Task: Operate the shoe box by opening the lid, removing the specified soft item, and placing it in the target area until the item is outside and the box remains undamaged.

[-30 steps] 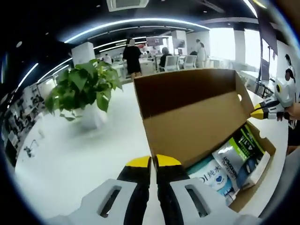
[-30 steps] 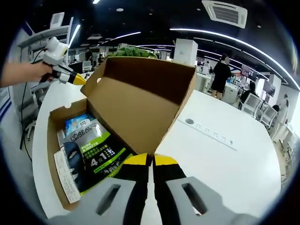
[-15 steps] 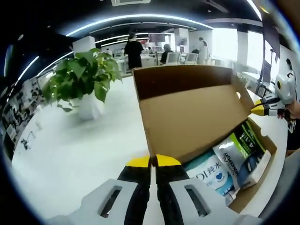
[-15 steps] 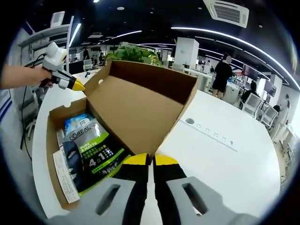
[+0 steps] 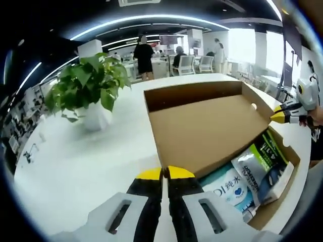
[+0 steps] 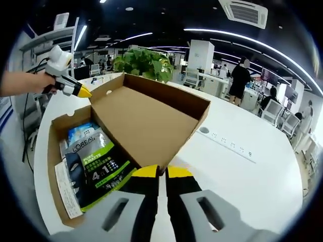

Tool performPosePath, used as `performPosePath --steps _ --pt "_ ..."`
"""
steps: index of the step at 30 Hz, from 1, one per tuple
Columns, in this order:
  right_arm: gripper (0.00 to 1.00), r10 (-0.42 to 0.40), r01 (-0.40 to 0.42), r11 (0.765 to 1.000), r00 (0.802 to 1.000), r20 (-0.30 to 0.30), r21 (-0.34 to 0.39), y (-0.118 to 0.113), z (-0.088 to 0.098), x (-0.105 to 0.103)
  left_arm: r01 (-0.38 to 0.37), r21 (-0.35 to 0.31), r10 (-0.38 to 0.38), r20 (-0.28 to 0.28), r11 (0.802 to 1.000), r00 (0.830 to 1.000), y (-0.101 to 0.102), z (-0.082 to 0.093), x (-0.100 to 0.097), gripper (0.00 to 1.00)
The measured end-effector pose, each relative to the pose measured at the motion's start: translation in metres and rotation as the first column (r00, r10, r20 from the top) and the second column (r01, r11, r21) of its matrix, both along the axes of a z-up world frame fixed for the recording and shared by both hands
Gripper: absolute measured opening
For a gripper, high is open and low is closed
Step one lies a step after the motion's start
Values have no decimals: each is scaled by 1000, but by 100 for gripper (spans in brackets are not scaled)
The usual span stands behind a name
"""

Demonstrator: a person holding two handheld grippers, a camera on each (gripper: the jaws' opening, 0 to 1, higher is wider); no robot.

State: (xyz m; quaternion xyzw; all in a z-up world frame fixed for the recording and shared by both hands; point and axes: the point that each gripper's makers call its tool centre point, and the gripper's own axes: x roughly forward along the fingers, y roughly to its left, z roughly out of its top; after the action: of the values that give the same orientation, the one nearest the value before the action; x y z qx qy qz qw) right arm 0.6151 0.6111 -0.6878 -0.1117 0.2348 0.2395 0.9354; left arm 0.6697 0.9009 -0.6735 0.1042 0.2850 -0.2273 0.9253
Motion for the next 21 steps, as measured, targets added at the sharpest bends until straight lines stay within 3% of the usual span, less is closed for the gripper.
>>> performPosePath --steps 21 --pt "4 -26 27 999 999 -27 35 -1 -5 5 -2 23 3 -31 1000 1000 2 -17 -4 0"
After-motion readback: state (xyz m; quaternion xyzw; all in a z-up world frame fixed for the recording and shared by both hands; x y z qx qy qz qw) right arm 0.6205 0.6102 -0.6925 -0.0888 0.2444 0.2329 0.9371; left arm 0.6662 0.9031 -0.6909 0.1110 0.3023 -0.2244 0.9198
